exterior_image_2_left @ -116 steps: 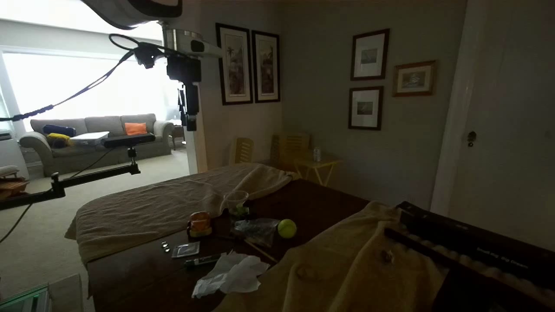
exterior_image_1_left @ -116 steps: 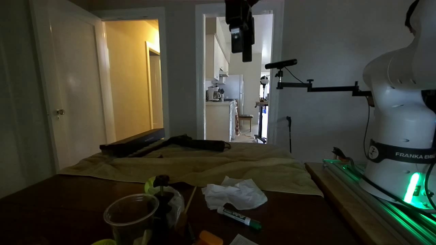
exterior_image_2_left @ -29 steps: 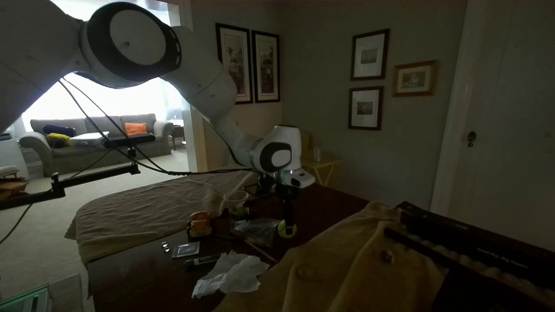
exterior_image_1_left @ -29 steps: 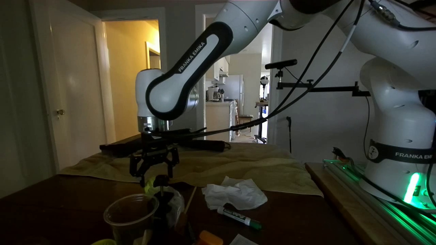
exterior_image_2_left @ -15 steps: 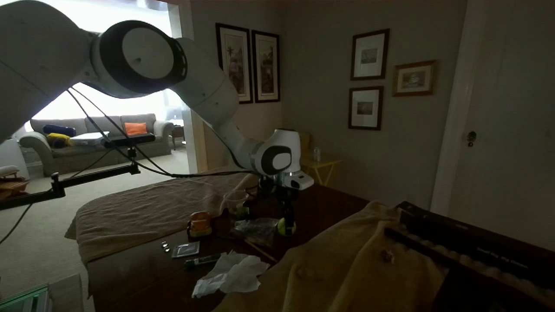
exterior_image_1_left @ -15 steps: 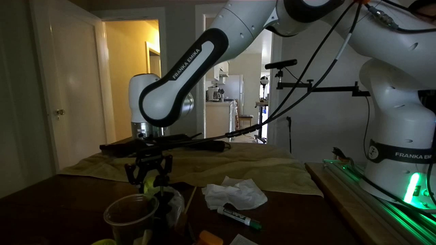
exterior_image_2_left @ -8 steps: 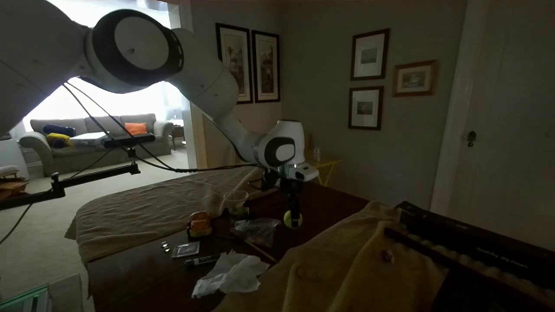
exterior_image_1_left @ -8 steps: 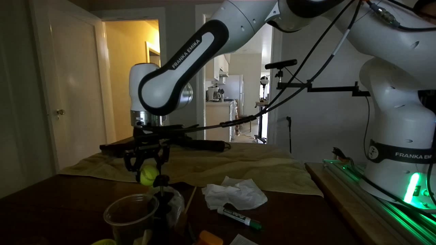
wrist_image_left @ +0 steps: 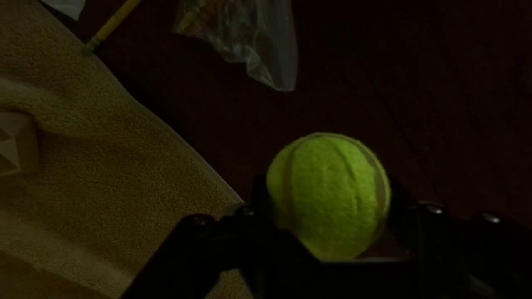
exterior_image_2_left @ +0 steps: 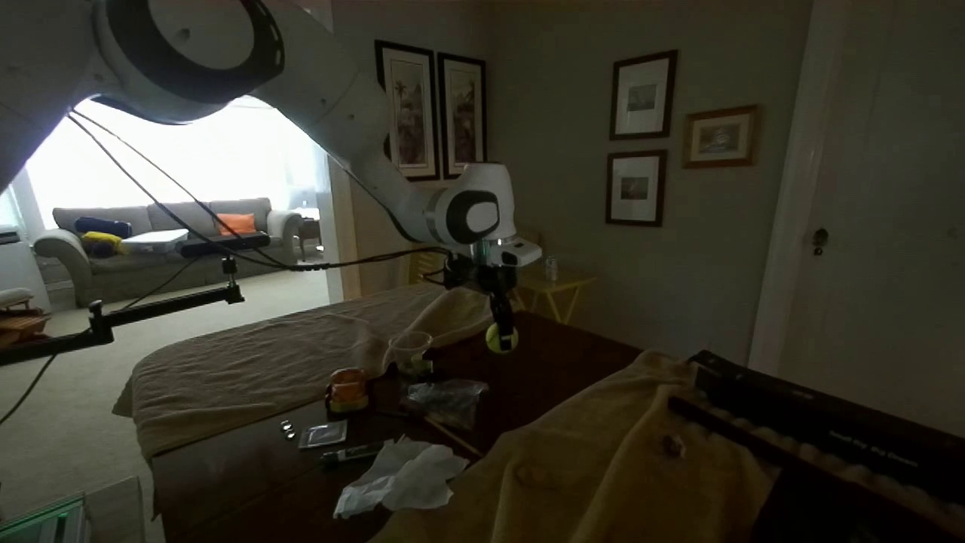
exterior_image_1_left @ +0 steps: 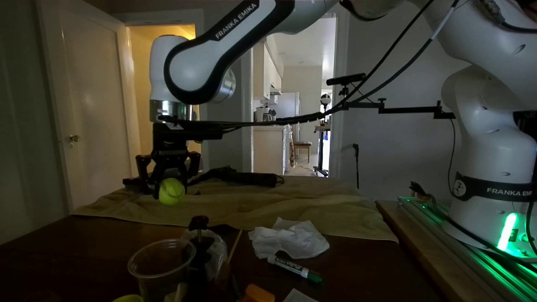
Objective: Move the tennis ball to the clear cup
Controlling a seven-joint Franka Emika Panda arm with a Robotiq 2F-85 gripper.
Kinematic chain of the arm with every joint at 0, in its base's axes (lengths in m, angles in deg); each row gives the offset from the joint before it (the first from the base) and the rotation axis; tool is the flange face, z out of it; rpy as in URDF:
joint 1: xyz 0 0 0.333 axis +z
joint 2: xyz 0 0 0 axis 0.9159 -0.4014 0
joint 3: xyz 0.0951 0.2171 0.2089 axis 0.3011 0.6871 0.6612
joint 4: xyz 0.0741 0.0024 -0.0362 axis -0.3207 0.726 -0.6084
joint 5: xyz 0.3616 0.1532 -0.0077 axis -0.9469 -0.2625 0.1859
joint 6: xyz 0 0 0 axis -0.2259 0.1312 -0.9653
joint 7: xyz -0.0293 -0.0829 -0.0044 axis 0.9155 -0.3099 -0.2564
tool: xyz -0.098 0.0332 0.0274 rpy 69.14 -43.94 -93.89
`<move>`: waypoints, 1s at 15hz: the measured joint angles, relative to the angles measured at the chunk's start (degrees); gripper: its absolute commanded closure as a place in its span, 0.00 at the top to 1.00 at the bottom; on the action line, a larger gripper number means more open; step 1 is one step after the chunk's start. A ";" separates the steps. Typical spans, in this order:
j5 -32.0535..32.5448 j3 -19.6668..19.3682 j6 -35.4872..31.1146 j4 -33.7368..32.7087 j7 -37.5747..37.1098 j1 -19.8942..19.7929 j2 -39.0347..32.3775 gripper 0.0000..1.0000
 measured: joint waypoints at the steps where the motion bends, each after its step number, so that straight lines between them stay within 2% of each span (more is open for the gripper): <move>1: 0.28 0.24 0.59 0.71 0.00 0.53 0.97 0.42; 8: 0.74 4.51 4.56 4.85 0.43 1.80 6.18 0.42; 15: 1.56 7.46 5.99 7.13 2.14 2.74 7.01 0.42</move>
